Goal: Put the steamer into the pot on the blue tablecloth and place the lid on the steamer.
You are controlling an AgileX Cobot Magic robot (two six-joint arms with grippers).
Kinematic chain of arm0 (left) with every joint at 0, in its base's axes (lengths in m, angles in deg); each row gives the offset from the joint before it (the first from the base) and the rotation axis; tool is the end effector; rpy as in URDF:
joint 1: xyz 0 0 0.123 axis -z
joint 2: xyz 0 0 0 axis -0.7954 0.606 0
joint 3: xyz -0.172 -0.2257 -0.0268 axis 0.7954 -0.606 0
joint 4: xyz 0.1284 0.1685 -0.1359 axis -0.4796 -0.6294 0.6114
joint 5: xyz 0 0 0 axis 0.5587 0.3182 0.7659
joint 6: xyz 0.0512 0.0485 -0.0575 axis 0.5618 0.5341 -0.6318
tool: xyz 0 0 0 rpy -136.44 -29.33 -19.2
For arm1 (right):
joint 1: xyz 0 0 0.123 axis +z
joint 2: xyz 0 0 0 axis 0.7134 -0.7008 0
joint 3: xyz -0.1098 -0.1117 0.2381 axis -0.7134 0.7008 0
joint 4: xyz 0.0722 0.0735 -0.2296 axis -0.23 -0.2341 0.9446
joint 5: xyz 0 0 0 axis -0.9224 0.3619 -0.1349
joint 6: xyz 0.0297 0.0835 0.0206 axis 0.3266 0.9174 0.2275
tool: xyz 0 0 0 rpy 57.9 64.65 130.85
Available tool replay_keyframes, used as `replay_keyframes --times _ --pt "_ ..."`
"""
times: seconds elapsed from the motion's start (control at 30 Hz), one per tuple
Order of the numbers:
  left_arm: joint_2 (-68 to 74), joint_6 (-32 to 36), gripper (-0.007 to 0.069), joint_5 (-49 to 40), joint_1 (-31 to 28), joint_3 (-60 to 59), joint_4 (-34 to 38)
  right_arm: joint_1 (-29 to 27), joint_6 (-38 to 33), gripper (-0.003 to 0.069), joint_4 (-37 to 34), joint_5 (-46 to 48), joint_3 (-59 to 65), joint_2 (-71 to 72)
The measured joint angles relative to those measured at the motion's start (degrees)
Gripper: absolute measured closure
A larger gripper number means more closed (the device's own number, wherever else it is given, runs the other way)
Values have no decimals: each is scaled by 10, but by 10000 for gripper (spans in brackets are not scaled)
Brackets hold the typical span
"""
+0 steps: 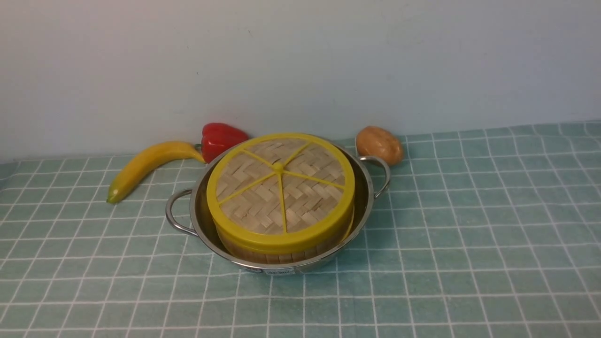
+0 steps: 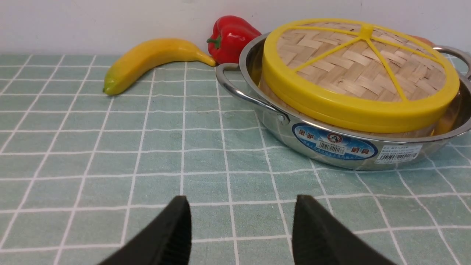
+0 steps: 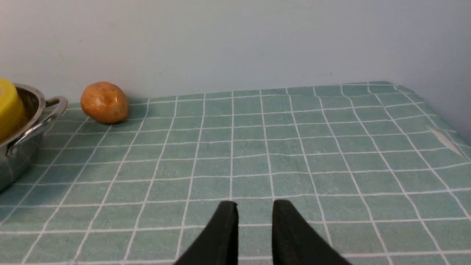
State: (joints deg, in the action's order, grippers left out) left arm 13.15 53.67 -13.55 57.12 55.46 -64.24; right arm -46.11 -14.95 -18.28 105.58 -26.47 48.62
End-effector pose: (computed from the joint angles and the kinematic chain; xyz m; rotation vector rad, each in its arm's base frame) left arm 0.0524 -0.0104 0.1786 0.0412 1.8505 -0.1770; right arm 0.0537 -0.0037 0.1789 0.1829 1.8332 0.0729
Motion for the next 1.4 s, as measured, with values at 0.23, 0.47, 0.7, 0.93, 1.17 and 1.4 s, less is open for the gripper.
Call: replay_keyframes --times 0.23,0.47,0.7,0.93,1.17,1.4 --pt "0 0 267 0 0 0 0 0 -58 465 -53 1 0 0" --pt "0 0 267 0 0 0 0 0 -62 432 -60 1 0 0" --pt "0 0 267 0 0 0 0 0 -62 421 -60 1 0 0" --pt "0 0 267 0 0 0 0 0 -62 419 -60 1 0 0" --pt "0 0 267 0 -9 0 0 0 -62 419 -60 1 0 0" --pt "0 0 267 0 -11 0 0 0 -62 419 -60 1 0 0"
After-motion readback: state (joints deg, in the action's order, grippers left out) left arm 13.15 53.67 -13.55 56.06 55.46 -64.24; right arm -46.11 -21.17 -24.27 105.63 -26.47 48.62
